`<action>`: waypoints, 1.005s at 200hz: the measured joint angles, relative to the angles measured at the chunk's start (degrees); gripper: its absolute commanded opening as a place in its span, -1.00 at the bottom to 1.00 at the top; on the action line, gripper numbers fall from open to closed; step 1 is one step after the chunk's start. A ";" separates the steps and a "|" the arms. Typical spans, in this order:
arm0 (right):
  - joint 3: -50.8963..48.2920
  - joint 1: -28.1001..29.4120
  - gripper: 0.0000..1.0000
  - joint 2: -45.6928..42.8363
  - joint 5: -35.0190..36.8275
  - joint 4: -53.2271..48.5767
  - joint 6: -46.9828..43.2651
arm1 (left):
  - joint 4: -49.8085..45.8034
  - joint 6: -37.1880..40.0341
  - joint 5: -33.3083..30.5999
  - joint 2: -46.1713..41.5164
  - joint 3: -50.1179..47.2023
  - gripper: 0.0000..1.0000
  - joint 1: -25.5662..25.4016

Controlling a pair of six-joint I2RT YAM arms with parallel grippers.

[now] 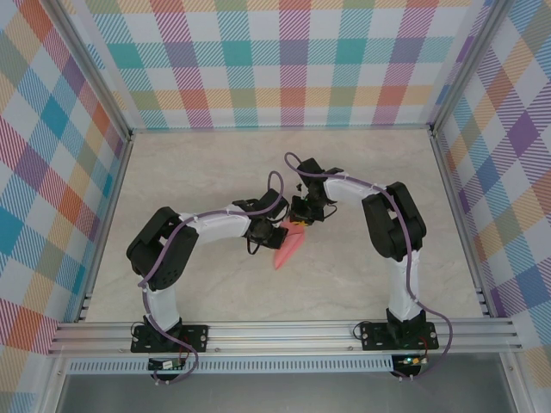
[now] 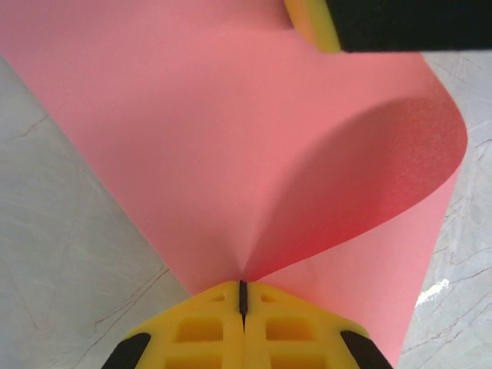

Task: Fold a paper plane with a square sheet of paper (pick it up from the middle)
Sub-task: Third fold the triangle at the center of the table.

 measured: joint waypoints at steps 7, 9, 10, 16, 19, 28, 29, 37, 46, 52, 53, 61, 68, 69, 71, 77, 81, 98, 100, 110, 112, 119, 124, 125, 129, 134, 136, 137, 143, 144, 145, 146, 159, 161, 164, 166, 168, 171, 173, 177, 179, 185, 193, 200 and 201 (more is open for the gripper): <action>-0.02 -0.04 -0.68 0.00 -0.04 0.04 0.00 | -0.04 0.11 0.00 0.00 0.28 -1.00 0.00; -0.02 -0.04 -0.68 0.00 -0.04 0.02 0.00 | -0.09 0.13 -0.02 0.00 0.37 -1.00 0.00; -0.02 -0.04 -0.68 0.00 -0.04 0.04 0.00 | -0.09 0.13 0.00 0.00 0.39 -1.00 0.00; -0.02 -0.04 -0.68 0.00 -0.04 0.04 0.00 | -0.04 0.13 0.00 0.00 0.59 -1.00 0.00; -0.02 -0.04 -0.68 0.00 -0.02 0.04 0.02 | -0.07 0.15 -0.02 0.00 0.70 -1.00 0.00; -0.02 -0.04 -0.68 0.00 -0.11 0.04 0.00 | -0.07 0.13 -0.02 0.00 0.72 -1.00 0.00; -0.02 -0.04 -0.68 0.00 -0.11 0.04 0.00 | -0.07 0.13 -0.02 0.00 0.72 -1.00 0.00; -0.02 -0.04 -0.68 0.00 -0.20 0.04 0.00 | -0.09 0.13 -0.02 0.00 0.72 -1.00 0.00; -0.02 -0.04 -0.68 0.00 -0.22 0.04 0.00 | -0.13 0.13 -0.02 0.00 0.72 -1.00 0.00; -0.02 -0.04 -0.68 0.00 -0.24 0.04 0.00 | -0.11 0.13 -0.02 0.00 0.72 -1.00 0.00; -0.02 -0.04 -0.68 0.00 -0.24 0.04 0.00 | -0.11 0.11 -0.02 0.00 0.72 -1.00 0.00; -0.02 -0.04 -0.68 0.00 -0.22 0.04 0.00 | -0.13 0.11 -0.02 0.00 0.70 -1.00 0.00; -0.02 -0.04 -0.67 0.00 -0.24 0.04 0.00 | -0.09 0.11 0.00 0.00 0.66 -1.00 0.00; -0.02 -0.04 -0.68 0.00 -0.24 0.04 0.00 | -0.07 0.09 0.00 0.00 0.66 -1.00 0.00; -0.02 -0.04 -0.68 0.00 -0.24 0.04 0.00 | -0.02 0.11 0.00 0.00 0.63 -1.00 0.00; -0.02 -0.04 -0.68 0.00 -0.26 0.04 0.00 | 0.15 0.09 0.00 0.00 0.52 -1.00 0.00; -0.02 -0.04 -0.67 0.00 -0.26 0.04 0.00 | 0.28 0.09 0.02 0.00 0.39 -1.00 0.00; -0.02 -0.04 -0.66 0.00 -0.35 0.04 0.00 | 0.57 0.09 0.22 0.00 -0.13 -1.00 0.07; -0.02 -0.04 -0.66 0.00 -0.37 0.04 0.00 | 0.57 0.09 0.24 0.00 -0.17 -1.00 0.09; -0.02 -0.04 -0.65 0.00 -0.44 0.07 0.00 | 0.61 0.09 0.50 0.00 -0.28 -1.00 0.17; -0.02 -0.04 -0.65 0.00 -0.44 0.07 0.00 | 0.66 0.09 0.57 0.00 -0.33 -1.00 0.20; -0.02 -0.04 -0.64 0.00 -0.44 0.07 0.00 | 0.76 0.07 0.63 0.00 -0.46 -1.00 0.22; -0.02 -0.04 -0.64 0.00 -0.44 0.07 0.02 | 0.85 0.07 0.66 0.00 -0.61 -1.00 0.24; 0.00 -0.04 -0.64 0.00 -0.46 0.09 0.00 | 0.87 0.07 0.66 0.00 -0.63 -1.00 0.24; 0.00 -0.04 -0.64 0.00 -0.44 0.07 0.00 | 1.07 0.04 0.70 0.00 -0.85 -1.00 0.24; 0.00 -0.04 -0.64 0.00 -0.46 0.09 0.00 | 1.22 -0.04 0.83 0.00 -1.05 -1.00 0.24; 0.00 -0.04 -0.64 0.00 -0.46 0.09 0.02 | 1.36 -0.09 0.85 0.00 -1.11 -1.00 0.26; 0.00 -0.04 -0.64 0.00 -0.46 0.09 0.00 | 1.38 -0.09 0.87 0.00 -1.14 -1.00 0.26; 0.02 -0.04 -0.64 0.00 -0.46 0.09 0.02 | 1.51 -0.11 0.98 -0.02 -1.20 -1.00 0.28; 0.02 -0.04 -0.64 0.00 -0.46 0.09 0.02 | 1.53 -0.11 1.01 -0.02 -1.22 -1.00 0.28; 0.02 -0.04 -0.64 0.00 -0.46 0.07 0.02 | 1.57 -0.11 1.01 -0.02 -1.22 -1.00 0.31; 0.02 -0.04 -0.64 0.00 -0.46 0.07 0.00 | 1.57 -0.11 1.03 -0.02 -1.22 -1.00 0.31; 0.02 -0.04 -0.64 0.00 -0.46 0.07 0.02 | 1.57 -0.11 1.18 -0.02 -1.22 -1.00 0.37; 0.02 -0.04 -0.64 0.00 -0.46 0.07 0.02 | 1.57 -0.11 1.25 -0.02 -1.22 -1.00 0.37; 0.02 -0.04 -0.64 0.00 -0.46 0.07 0.02 | 1.57 -0.11 1.29 -0.02 -1.22 -1.00 0.37; 0.02 -0.04 -0.64 0.00 -0.48 0.07 0.02 | 1.57 -0.11 1.29 -0.02 -1.22 -1.00 0.39; 0.02 -0.04 -0.64 0.00 -0.48 0.07 0.02 | 1.57 -0.11 1.29 -0.02 -1.22 -1.00 0.42; 0.02 -0.04 -0.64 0.00 -0.48 0.07 0.02 | 1.57 -0.11 1.33 -0.02 -1.22 -1.00 0.46; 0.02 -0.04 -0.64 0.00 -0.48 0.07 0.02 | 1.57 -0.11 1.33 -0.02 -1.22 -1.00 0.46; 0.02 -0.04 -0.64 0.00 -0.50 0.07 0.02 | 1.60 -0.11 1.44 -0.02 -1.22 -1.00 0.48; 0.02 -0.04 -0.64 0.00 -0.50 0.07 0.02 | 1.60 -0.11 1.49 -0.02 -1.22 -1.00 0.50; 0.02 -0.04 -0.64 0.00 -0.52 0.07 0.02 | 1.60 -0.11 1.55 -0.02 -1.22 -1.00 0.55; 0.02 -0.04 -0.64 0.00 -0.59 0.09 0.02 | 1.60 -0.11 1.57 -0.02 -1.22 -1.00 0.57; 0.02 -0.04 -0.64 -0.02 -0.66 0.07 0.04 | 1.60 -0.11 1.62 -0.02 -1.22 -1.00 0.57; 0.02 -0.04 -0.63 -0.02 -0.66 0.09 0.07 | 1.57 -0.11 1.62 -0.02 -1.22 -1.00 0.57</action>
